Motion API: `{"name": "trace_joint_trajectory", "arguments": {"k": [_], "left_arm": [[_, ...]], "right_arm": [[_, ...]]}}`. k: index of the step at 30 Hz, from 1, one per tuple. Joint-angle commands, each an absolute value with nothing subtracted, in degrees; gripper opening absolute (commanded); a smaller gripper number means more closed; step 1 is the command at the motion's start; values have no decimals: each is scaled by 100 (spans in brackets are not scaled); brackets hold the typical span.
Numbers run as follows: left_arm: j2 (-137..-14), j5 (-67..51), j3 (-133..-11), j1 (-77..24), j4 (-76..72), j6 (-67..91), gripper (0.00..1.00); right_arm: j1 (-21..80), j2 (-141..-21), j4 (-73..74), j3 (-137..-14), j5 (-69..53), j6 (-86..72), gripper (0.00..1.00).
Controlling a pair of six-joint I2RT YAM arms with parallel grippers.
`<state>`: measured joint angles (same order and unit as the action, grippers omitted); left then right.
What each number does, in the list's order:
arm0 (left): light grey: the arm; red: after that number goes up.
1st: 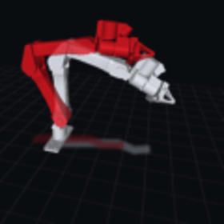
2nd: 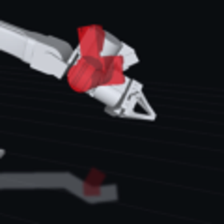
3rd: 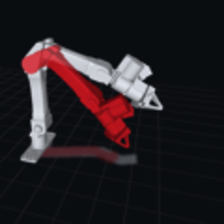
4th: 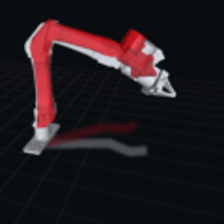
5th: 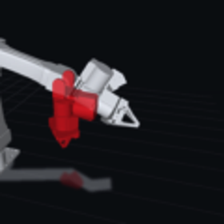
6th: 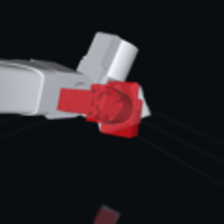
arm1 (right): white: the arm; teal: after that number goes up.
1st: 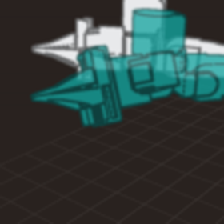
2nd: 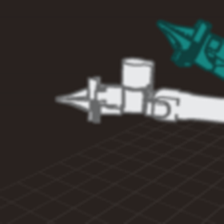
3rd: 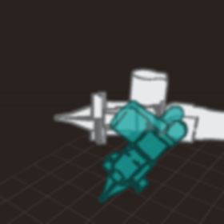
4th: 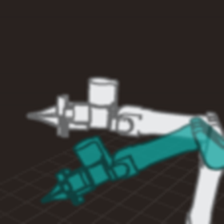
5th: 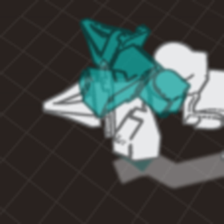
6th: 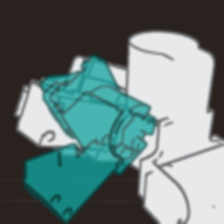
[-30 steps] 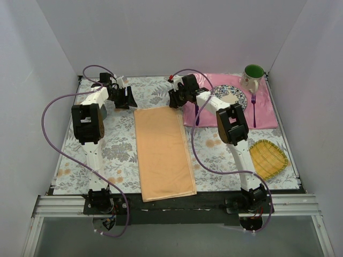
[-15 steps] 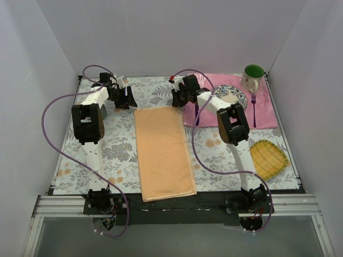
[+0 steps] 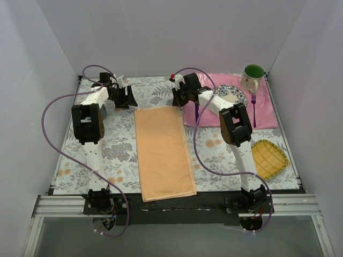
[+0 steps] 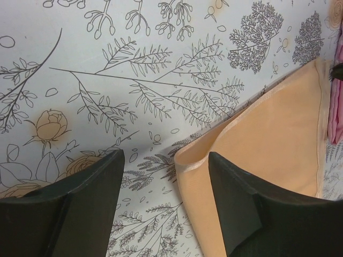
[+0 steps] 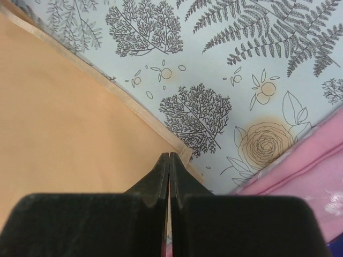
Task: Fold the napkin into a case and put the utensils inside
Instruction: Smooth out the rectangle-folded napkin at the center of the board, then pick up the rectangle-folded napkin from the center of the board.
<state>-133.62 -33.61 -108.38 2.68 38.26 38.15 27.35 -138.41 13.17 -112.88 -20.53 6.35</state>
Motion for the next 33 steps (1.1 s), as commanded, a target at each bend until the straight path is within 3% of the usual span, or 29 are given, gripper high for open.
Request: {"name": "trace_joint_trajectory", "arguments": {"k": [1,10,13,17,33], "left_arm": [[-13008,-3340,-10767,272,3613,3849,66],[-13025,-3524,-10758,272,3665,3841,68],[-13034,-3551,-10758,272,3665,3850,68],[-13069,-3533,-10767,272,3656,3867,68],[-13087,-3533,-10731,281,3665,3841,69]], "right_arm": [[2637,-13175,1239,-11180,-2127,510,1],[2558,-13472,1660,-11660,-2363,694,1],[2575,-13763,2056,-12005,-2382,642,28],[2619,-13737,1890,-11813,-2092,694,40],[2856,-14097,1819,-11707,-1530,914,39]]}}
